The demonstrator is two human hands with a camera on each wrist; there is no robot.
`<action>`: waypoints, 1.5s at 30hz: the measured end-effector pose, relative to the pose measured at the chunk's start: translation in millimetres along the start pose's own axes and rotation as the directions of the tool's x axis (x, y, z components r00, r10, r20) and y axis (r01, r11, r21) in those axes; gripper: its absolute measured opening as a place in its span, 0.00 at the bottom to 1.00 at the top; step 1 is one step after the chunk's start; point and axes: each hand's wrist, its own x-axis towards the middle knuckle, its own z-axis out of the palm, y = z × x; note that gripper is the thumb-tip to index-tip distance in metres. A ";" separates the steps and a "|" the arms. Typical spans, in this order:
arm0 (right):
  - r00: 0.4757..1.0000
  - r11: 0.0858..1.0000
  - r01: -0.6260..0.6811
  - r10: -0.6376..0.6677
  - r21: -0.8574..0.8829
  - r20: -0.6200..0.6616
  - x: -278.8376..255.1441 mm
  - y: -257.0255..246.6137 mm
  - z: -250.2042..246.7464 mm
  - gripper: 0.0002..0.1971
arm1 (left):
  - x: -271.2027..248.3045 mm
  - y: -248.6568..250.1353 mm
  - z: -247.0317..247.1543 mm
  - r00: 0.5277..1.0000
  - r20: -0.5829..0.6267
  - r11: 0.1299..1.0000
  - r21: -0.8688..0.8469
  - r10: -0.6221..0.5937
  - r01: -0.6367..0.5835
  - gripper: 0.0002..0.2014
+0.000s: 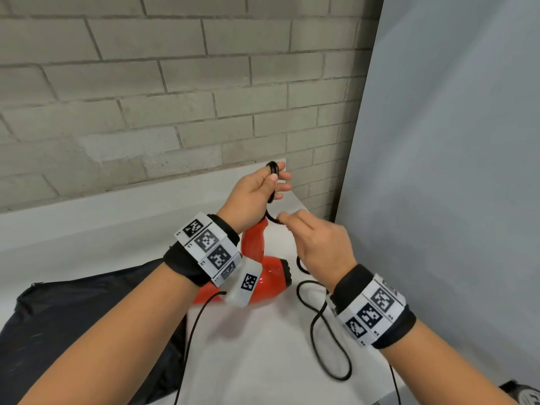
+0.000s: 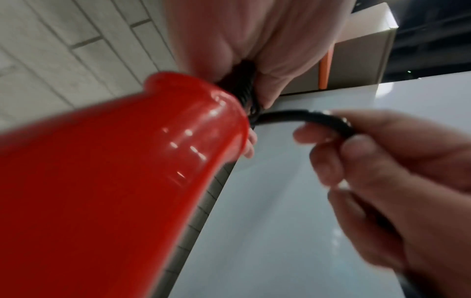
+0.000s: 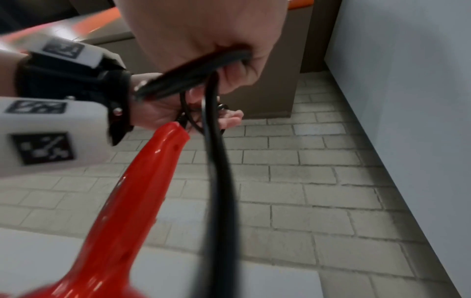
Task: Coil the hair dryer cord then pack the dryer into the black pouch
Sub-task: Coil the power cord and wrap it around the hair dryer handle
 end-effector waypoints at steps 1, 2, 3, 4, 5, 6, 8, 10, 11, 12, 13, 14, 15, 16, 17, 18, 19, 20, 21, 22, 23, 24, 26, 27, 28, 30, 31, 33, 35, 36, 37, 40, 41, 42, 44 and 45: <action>0.999 1.000 0.022 -0.021 0.006 -0.049 6.2 2.6 -3.9 0.14 | -0.2 2.4 0.4 1.000 0.016 0.999 0.048 -0.009 0.008 0.18; 0.995 0.999 0.039 -0.037 0.020 -0.093 13.4 4.7 -7.9 0.13 | -0.5 5.0 1.2 0.999 0.035 0.995 0.097 -0.019 0.016 0.17; 0.992 0.998 0.046 -0.040 0.045 -0.124 21.3 6.4 -12.2 0.13 | -0.8 7.3 1.8 0.998 0.057 0.991 0.133 -0.028 0.020 0.16; 0.989 0.996 0.045 -0.033 0.078 -0.145 29.5 7.8 -16.5 0.11 | -2.2 10.6 2.3 0.996 0.082 0.990 0.142 -0.037 0.025 0.17; 0.986 0.993 0.040 -0.022 0.108 -0.164 37.6 10.1 -20.5 0.10 | -3.8 14.2 2.4 0.993 0.104 0.990 0.140 -0.047 0.033 0.20; 0.986 0.991 0.033 -0.011 0.128 -0.169 45.4 14.3 -24.0 0.08 | -5.2 17.8 2.2 0.991 0.122 0.991 0.130 -0.055 0.039 0.24; 0.991 0.989 -0.014 0.033 0.145 -0.131 58.6 27.1 -27.4 0.08 | -6.5 21.3 1.3 0.985 0.156 0.997 0.041 -0.072 0.066 0.30; 0.994 0.977 -0.087 0.097 0.197 -0.041 68.1 40.0 -25.5 0.12 | -5.0 21.2 -1.4 0.978 0.182 0.986 -0.110 -0.105 0.127 0.28; 0.994 0.965 -0.109 0.111 0.237 0.005 70.6 45.0 -22.4 0.12 | -3.7 20.7 -3.0 0.973 0.193 0.976 -0.154 -0.125 0.156 0.26; 0.992 0.952 -0.127 0.119 0.277 0.044 71.2 47.8 -18.2 0.12 | -2.4 20.4 -4.4 0.968 0.205 0.967 -0.181 -0.143 0.181 0.25; 0.988 0.937 -0.152 0.135 0.315 0.074 69.5 49.9 -12.8 0.12 | -0.9 18.6 -6.0 0.963 0.219 0.959 -0.201 -0.154 0.199 0.24; 0.981 0.920 -0.189 0.162 0.342 0.104 65.8 50.7 -6.8 0.13 | -0.2 18.2 -7.3 0.959 0.235 0.952 -0.222 -0.158 0.211 0.23; 0.971 0.904 -0.232 0.192 0.360 0.142 60.4 51.1 -0.3 0.13 | 0.5 17.1 -8.9 0.956 0.247 0.944 -0.245 -0.160 0.221 0.22; 0.956 0.887 -0.281 0.224 0.366 0.191 54.2 51.0 6.3 0.12 | 1.1 16.4 -10.4 0.953 0.255 0.935 -0.269 -0.164 0.233 0.21; 0.934 0.869 -0.335 0.257 0.365 0.248 46.9 50.8 13.7 0.11 | 1.9 15.2 -12.2 0.951 0.255 0.924 -0.290 -0.175 0.248 0.20; 0.907 0.845 -0.393 0.291 0.362 0.305 39.4 49.9 20.2 0.09 | 2.6 14.5 -14.0 0.949 0.249 0.913 -0.311 -0.191 0.266 0.19; 0.880 0.818 -0.445 0.322 0.364 0.350 31.8 48.5 25.7 0.08 | 3.5 13.1 -16.4 0.948 0.242 0.901 -0.331 -0.207 0.282 0.19; 0.855 0.786 -0.492 0.354 0.375 0.380 24.5 47.6 30.5 0.06 | 4.4 12.1 -19.1 0.946 0.235 0.888 -0.352 -0.222 0.296 0.19; 0.833 0.742 -0.537 0.389 0.403 0.394 17.4 46.6 34.4 0.04 | 5.3 10.7 -22.1 0.945 0.223 0.873 -0.377 -0.239 0.310 0.19; 0.814 0.684 -0.575 0.423 0.449 0.397 11.6 45.5 36.9 0.02 | 6.1 9.5 -24.9 0.944 0.208 0.858 -0.400 -0.256 0.321 0.19; 0.800 0.616 -0.600 0.458 0.510 0.388 7.3 44.5 38.6 0.03 | 6.5 7.8 -27.5 0.944 0.192 0.848 -0.417 -0.270 0.327 0.19; 0.787 0.543 -0.612 0.492 0.575 0.372 5.3 43.1 39.1 0.06 | 6.4 6.6 -29.6 0.944 0.179 0.843 -0.426 -0.278 0.330 0.19; 0.759 0.356 -0.591 0.549 0.724 0.349 7.3 39.4 36.8 0.10 | 6.2 5.2 -31.7 0.945 0.164 0.837 -0.438 -0.283 0.327 0.20; 0.749 0.241 -0.553 0.563 0.797 0.350 10.2 37.6 34.1 0.11 | 6.2 5.1 -31.8 0.945 0.160 0.833 -0.447 -0.284 0.326 0.20; 0.738 0.115 -0.508 0.569 0.853 0.363 14.1 35.5 30.7 0.11 | 6.2 5.4 -31.8 0.945 0.158 0.827 -0.457 -0.285 0.326 0.21; 0.712 -0.128 -0.417 0.570 0.900 0.411 23.1 30.9 23.8 0.12 | 6.5 6.5 -32.4 0.944 0.162 0.812 -0.482 -0.287 0.329 0.23; 0.703 -0.194 -0.385 0.572 0.902 0.423 26.8 29.0 21.5 0.13 | 6.8 6.8 -33.0 0.944 0.166 0.801 -0.499 -0.286 0.331 0.24; 0.689 -0.144 -0.404 0.602 0.903 0.404 30.8 25.8 23.5 0.13 | 7.4 6.4 -34.2 0.946 0.171 0.776 -0.541 -0.275 0.324 0.28; 0.695 0.118 -0.513 0.639 0.850 0.330 29.0 22.8 31.3 0.12 | 7.7 6.0 -36.3 0.952 0.169 0.752 -0.584 -0.256 0.307 0.29; 0.716 0.283 -0.569 0.632 0.772 0.296 26.3 22.3 36.2 0.12 | 7.9 5.8 -37.3 0.954 0.168 0.740 -0.603 -0.248 0.298 0.29; 0.752 0.445 -0.606 0.591 0.659 0.293 22.8 21.4 39.9 0.12 | 7.9 5.2 -38.0 0.956 0.167 0.732 -0.616 -0.241 0.291 0.29; 0.802 0.726 -0.567 0.381 0.388 0.459 11.8 10.5 46.0 0.15 | 8.1 2.1 -38.0 0.957 0.168 0.729 -0.621 -0.236 0.289 0.30; 0.798 0.765 -0.543 0.340 0.347 0.498 9.4 4.1 45.8 0.16 | 7.8 1.1 -37.0 0.956 0.176 0.736 -0.610 -0.233 0.292 0.29; 0.797 0.793 -0.519 0.316 0.319 0.514 7.8 -2.4 44.8 0.17 | 7.3 0.1 -35.2 0.957 0.185 0.754 -0.590 -0.222 0.290 0.27; 0.806 0.817 -0.490 0.293 0.303 0.513 4.7 -13.7 40.9 0.19 | 5.9 -1.7 -32.0 0.963 0.200 0.808 -0.529 -0.178 0.259 0.22; 0.810 0.811 -0.491 0.291 0.318 0.509 3.2 -18.6 37.8 0.19 | 5.1 -1.8 -31.1 0.967 0.204 0.828 -0.508 -0.153 0.238 0.20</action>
